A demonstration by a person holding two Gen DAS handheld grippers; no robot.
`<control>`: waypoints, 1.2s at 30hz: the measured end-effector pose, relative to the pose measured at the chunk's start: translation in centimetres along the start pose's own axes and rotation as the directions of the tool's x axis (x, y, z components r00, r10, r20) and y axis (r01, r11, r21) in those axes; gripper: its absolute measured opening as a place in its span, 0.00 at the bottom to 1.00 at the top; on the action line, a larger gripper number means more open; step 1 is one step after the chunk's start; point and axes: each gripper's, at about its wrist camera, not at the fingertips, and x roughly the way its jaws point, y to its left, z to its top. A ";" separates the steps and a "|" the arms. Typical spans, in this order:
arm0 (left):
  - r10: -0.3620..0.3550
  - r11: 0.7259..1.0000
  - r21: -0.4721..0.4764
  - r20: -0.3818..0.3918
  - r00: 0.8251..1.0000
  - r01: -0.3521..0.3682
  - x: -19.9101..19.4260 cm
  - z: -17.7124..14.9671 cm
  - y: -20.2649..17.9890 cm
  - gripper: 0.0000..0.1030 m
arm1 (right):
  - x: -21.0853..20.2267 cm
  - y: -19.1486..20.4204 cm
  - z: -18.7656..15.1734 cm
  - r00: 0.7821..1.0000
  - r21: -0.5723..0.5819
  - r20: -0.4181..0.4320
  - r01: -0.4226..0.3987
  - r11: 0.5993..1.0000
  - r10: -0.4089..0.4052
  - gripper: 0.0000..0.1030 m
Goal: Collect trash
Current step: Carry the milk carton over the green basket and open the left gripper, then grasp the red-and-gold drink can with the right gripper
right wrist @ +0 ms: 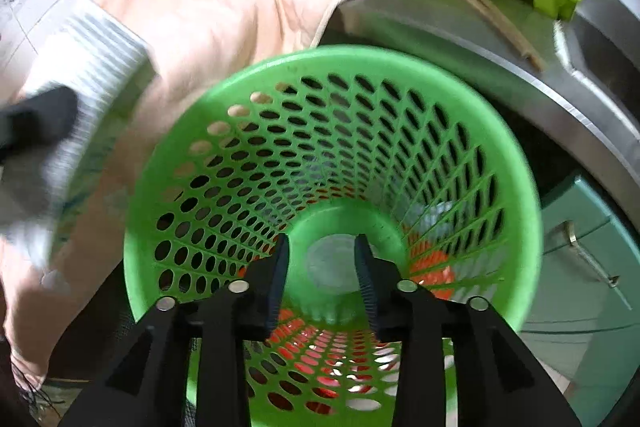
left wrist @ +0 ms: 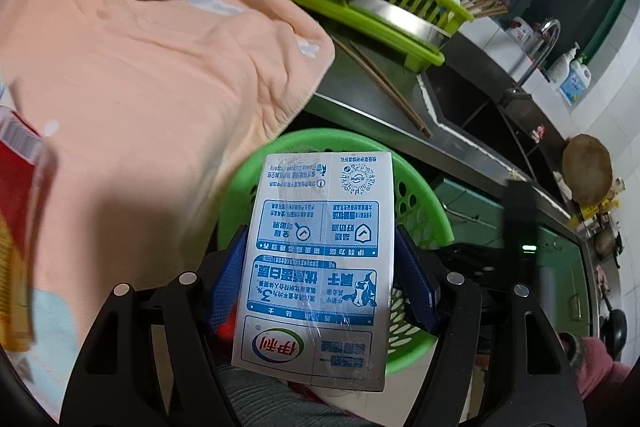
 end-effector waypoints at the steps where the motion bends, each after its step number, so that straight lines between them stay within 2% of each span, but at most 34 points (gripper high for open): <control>1: 0.000 1.000 0.000 -0.009 1.000 0.000 0.5 -0.1 -0.2 0.67 | -0.8 -0.1 0.1 1.000 -0.011 0.017 0.011 1.000 -0.011 0.37; 7: 0.025 1.000 0.008 -0.055 0.998 -0.025 3.3 -0.4 -1.0 0.67 | -4.3 -0.7 -0.1 0.994 -0.039 0.096 0.048 0.998 -0.044 0.48; 9: 0.036 0.999 0.007 -0.073 0.997 -0.036 4.2 -0.5 -1.1 0.68 | -5.3 -1.0 -0.4 0.992 -0.040 0.121 0.052 0.998 -0.046 0.54; 14: 0.061 0.998 0.018 -0.118 0.991 -0.059 6.2 -0.9 -1.7 0.68 | -6.2 -1.3 -0.8 0.985 -0.040 0.162 0.060 0.997 -0.053 0.62; 20: 0.048 0.999 0.019 -0.137 0.989 -0.046 7.2 -1.4 -2.4 0.72 | -6.5 -1.4 -1.0 0.982 -0.044 0.183 0.067 0.997 -0.058 0.65; 26: 0.038 0.999 0.005 -0.117 0.992 -0.037 6.4 -1.7 -2.2 0.78 | -6.5 -1.0 -0.9 0.981 -0.044 0.187 0.061 0.997 -0.052 0.66; 30: 0.029 1.000 -0.010 -0.094 0.995 -0.030 5.0 -1.8 -1.9 0.78 | -6.7 -0.5 -0.6 0.980 -0.048 0.193 0.059 0.997 -0.049 0.68; 36: 0.096 0.995 0.025 -0.001 0.995 -0.096 0.1 -2.0 -1.2 0.78 | -6.8 0.8 0.1 0.979 -0.060 0.200 0.038 0.997 -0.025 0.72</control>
